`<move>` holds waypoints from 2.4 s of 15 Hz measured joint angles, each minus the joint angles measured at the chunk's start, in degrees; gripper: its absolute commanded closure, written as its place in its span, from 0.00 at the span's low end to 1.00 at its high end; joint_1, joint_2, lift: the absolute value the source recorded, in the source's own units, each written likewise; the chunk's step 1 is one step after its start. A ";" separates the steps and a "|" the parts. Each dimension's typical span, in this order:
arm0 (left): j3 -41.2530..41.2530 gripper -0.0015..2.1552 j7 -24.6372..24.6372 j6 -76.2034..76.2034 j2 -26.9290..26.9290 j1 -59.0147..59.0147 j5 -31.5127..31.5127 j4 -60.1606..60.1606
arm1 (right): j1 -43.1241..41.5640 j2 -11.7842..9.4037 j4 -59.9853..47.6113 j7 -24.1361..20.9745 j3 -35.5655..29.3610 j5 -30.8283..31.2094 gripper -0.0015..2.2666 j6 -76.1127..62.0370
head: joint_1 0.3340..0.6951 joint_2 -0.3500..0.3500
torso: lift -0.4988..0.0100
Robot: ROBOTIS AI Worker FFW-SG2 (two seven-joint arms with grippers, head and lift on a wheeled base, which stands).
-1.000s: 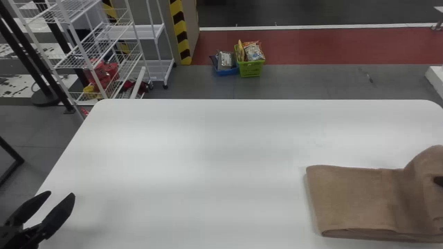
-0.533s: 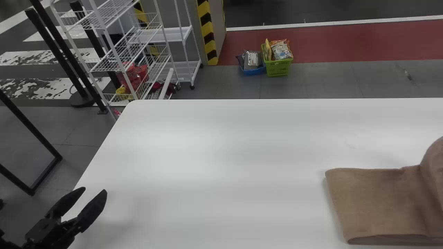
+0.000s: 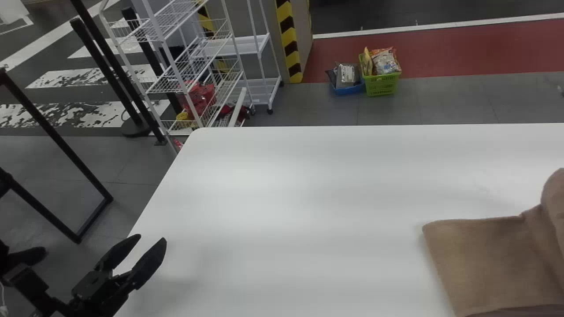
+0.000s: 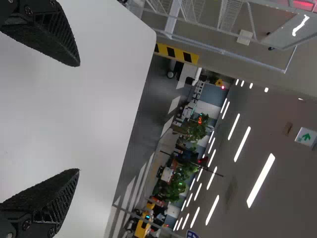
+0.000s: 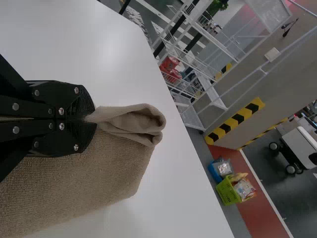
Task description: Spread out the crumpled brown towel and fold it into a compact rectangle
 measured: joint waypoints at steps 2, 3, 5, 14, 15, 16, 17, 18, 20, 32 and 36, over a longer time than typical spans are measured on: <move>0.03 0.02 0.00 -0.06 0.05 0.04 0.06 0.11 | 0.56 0.02 -0.12 0.01 2.62 1.10 0.52 0.00 | 1.00 0.97 | 0.73; 0.02 0.02 0.00 -0.13 0.07 0.04 0.09 0.20 | 0.80 0.02 -0.12 0.07 4.14 1.78 0.52 0.00 | 1.00 0.99 | 0.73; -0.02 0.02 0.00 -0.17 0.10 0.03 0.11 0.35 | 1.45 -0.01 0.10 0.18 7.16 3.16 0.51 0.00 | 1.00 1.00 | 0.73; -0.06 0.02 0.06 -0.17 0.16 0.06 0.11 0.51 | 2.91 0.39 5.03 -0.07 17.00 6.67 0.52 0.00 | 1.00 1.00 | 0.73; -0.06 0.02 0.05 -0.17 0.16 0.07 0.11 0.51 | 3.07 0.44 5.12 -0.10 16.98 6.25 0.51 0.00 | 1.00 1.00 | 0.73; -0.06 0.02 0.02 -0.17 0.15 0.08 0.11 0.51 | 3.17 0.46 5.18 -0.17 16.86 5.68 0.51 0.00 | 1.00 1.00 | 0.73; -0.06 0.02 0.00 -0.17 0.11 0.08 0.11 0.51 | 3.26 0.46 5.26 -0.22 16.56 4.86 0.52 0.00 | 1.00 1.00 | 0.73; -0.06 0.02 0.00 -0.17 0.08 0.08 0.11 0.51 | 3.38 0.47 5.29 -0.22 16.02 3.90 0.51 0.00 | 1.00 1.00 | 0.73; -0.06 0.02 0.02 -0.17 0.08 0.05 0.11 0.51 | 3.54 0.47 5.30 -0.57 14.67 1.04 0.52 0.00 | 1.00 1.00 | 0.73; -0.15 0.02 0.18 -0.17 0.07 0.08 -0.07 0.79 | 4.46 0.47 10.12 -3.92 14.31 -5.64 0.02 0.00 | 1.00 1.00 | 0.73; -0.15 0.02 0.06 -0.17 0.07 0.08 -0.07 0.95 | 5.76 0.47 9.56 -4.04 12.47 -10.04 0.22 0.00 | 1.00 1.00 | 0.73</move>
